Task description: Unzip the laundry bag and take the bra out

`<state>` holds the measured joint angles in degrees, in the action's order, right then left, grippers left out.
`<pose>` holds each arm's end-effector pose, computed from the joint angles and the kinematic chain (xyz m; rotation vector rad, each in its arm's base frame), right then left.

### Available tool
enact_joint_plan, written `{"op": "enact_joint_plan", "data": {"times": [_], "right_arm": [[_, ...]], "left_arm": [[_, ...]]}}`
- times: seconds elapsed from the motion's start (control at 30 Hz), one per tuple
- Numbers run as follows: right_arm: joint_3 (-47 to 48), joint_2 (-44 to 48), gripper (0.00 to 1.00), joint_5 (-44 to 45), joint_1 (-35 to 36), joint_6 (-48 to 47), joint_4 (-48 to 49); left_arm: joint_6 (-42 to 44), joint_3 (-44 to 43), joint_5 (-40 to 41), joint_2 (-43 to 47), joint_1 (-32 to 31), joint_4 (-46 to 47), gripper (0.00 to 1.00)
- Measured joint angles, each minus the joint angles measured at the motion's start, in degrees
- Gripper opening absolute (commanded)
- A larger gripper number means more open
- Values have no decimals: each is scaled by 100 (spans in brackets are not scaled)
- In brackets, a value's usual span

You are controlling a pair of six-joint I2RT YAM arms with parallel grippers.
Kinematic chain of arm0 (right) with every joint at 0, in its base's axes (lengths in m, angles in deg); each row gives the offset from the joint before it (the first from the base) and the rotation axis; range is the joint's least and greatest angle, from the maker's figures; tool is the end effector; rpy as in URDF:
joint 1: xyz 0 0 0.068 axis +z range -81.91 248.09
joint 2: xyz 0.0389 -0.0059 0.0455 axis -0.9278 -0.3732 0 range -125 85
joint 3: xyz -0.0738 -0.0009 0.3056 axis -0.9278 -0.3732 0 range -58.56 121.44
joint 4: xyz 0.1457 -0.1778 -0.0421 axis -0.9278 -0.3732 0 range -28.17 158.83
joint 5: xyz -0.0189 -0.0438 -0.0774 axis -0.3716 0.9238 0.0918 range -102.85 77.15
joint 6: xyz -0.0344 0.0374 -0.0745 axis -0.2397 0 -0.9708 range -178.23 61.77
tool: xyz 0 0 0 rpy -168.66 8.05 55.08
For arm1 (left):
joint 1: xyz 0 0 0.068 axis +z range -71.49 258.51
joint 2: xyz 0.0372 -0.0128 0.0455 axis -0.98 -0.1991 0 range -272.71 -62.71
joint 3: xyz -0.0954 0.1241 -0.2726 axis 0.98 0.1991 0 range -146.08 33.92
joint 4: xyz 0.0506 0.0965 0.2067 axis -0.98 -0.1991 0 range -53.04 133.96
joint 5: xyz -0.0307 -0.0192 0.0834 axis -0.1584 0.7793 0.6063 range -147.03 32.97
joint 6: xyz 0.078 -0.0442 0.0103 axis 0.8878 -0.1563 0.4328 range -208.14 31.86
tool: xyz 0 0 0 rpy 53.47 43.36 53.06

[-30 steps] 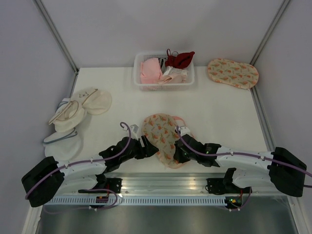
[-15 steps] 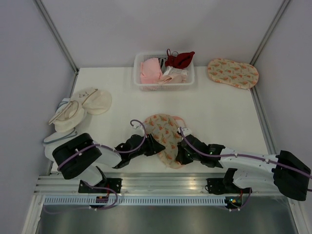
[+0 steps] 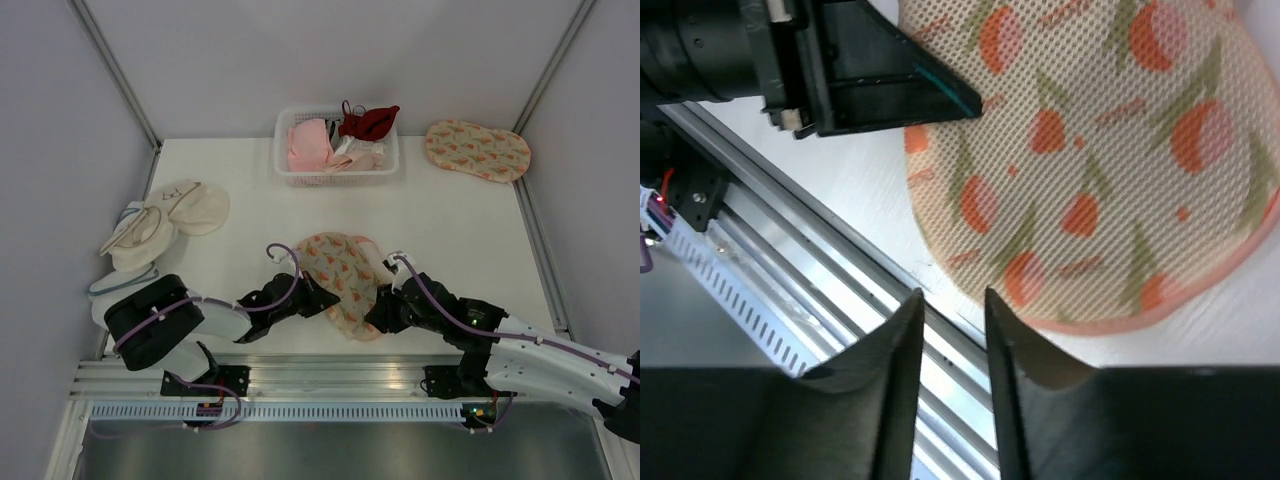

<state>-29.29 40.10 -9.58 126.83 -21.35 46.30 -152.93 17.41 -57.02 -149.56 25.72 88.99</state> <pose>0.0805 0.1237 0.2345 -0.4174 2.3348 0.8086 0.1643 -0.2164 0.1713 -0.2372 2.2559 -1.2287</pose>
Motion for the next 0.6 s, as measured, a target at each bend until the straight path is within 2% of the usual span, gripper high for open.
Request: {"op": "enact_joint_plan", "data": {"times": [0.2, 0.37, 0.6], "right_arm": [[68, 184, 56, 33, 101, -2, -254], [-129, 177, 57, 345, 387, 238, -138], [-409, -398, 55, 918, 533, 494, 348]], "left_arm": [[-914, -907, 1416, 485, -435, -1840, 2], [-1554, -1266, 1969, 527, -553, -2474, 2], [-2083, -1388, 2127, 557, -553, -2994, 2]]}}
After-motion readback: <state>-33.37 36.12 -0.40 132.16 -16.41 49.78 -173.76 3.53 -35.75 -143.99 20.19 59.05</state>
